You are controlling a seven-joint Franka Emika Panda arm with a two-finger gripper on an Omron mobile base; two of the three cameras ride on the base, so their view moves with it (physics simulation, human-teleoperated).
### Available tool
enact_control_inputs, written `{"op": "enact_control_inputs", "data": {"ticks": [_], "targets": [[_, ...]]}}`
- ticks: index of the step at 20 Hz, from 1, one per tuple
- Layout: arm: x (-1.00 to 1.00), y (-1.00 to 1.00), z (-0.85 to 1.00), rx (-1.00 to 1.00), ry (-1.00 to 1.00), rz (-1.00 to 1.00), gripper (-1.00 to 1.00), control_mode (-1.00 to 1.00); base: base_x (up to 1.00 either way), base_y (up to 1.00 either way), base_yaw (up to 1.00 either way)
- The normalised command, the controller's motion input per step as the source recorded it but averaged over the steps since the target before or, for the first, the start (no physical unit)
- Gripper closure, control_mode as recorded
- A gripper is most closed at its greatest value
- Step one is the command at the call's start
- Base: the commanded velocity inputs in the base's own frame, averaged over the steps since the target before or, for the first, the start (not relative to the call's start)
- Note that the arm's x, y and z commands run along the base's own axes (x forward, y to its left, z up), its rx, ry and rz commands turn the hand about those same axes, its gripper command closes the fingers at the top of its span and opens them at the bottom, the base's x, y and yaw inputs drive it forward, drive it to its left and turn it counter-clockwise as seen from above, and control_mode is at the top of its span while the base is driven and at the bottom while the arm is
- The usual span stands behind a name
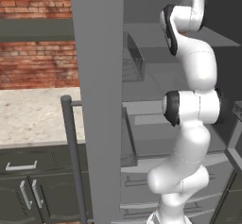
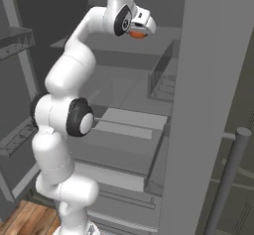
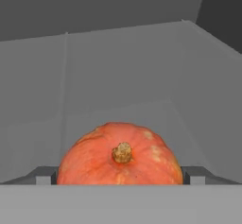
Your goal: Gather the squash and carrot from the fridge and place them on a tray on the dining counter. Then gather the fish and chicken drumstick from the fridge and place them on the other tray.
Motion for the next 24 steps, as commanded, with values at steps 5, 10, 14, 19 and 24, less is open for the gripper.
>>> {"op": "enact_control_inputs", "data": {"ticks": [5, 10, 14, 19, 24], "targets": [[-0.89, 0.34, 0.0, 0.0, -0.08, 0.02, 1.0, -1.0, 0.0, 0.0, 0.0], [-0.97, 0.36, -0.12, 0.0, -0.07, 0.03, 1.0, -1.0, 0.0, 0.0, 0.0], [-0.99, 0.17, -0.02, 0.0, -0.06, 0.05, 1.0, -1.0, 0.0, 0.0, 0.0], [-1.0, 0.09, 0.0, 0.0, -0.01, 0.07, 1.0, -1.0, 0.0, 0.0, 0.0], [-1.0, 0.13, -0.04, 0.0, 0.0, 0.08, 1.0, -1.0, 0.0, 0.0, 0.0]]}}
